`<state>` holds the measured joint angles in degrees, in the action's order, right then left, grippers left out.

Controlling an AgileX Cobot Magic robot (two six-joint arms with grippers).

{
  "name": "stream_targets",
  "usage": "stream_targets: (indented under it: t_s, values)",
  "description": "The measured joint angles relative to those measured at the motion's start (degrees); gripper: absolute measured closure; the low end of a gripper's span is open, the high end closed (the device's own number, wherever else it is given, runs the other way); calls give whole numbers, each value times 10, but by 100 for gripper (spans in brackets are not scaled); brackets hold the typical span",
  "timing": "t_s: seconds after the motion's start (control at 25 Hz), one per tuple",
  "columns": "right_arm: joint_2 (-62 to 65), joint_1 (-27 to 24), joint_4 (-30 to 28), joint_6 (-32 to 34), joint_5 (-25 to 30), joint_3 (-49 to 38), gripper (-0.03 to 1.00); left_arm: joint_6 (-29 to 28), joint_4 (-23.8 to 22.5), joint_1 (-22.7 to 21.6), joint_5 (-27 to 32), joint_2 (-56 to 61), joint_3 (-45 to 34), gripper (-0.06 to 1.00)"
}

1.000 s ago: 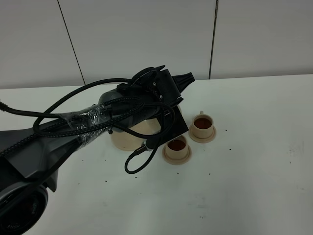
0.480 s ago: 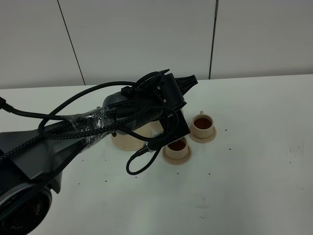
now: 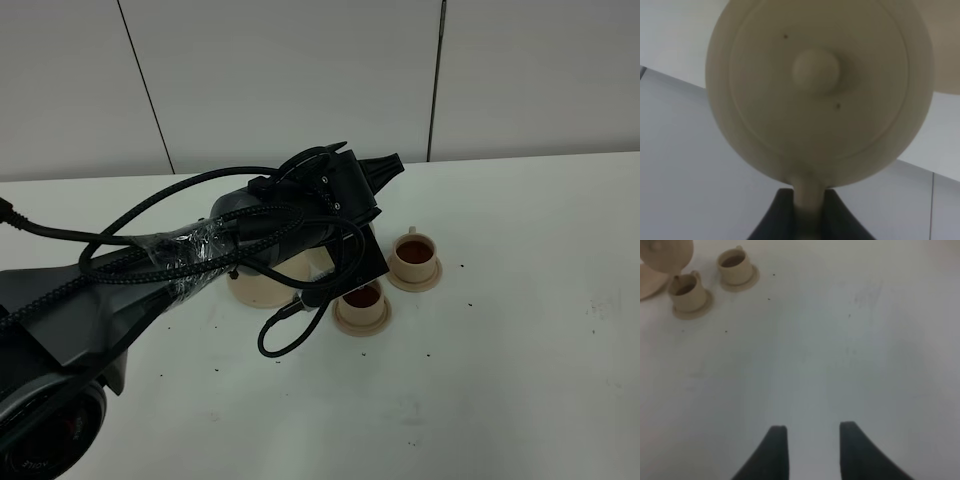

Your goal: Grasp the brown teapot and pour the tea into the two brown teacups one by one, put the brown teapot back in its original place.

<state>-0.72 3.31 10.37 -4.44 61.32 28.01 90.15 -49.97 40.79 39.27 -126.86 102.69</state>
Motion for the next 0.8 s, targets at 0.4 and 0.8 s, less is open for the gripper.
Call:
stream_targets:
  t_s: [0.4,0.8]
  values:
    - [0,0,0,0,0,0,72,0,0,0,0,0,0,78]
    - [0,0,0,0,0,0,72,0,0,0,0,0,0,78]
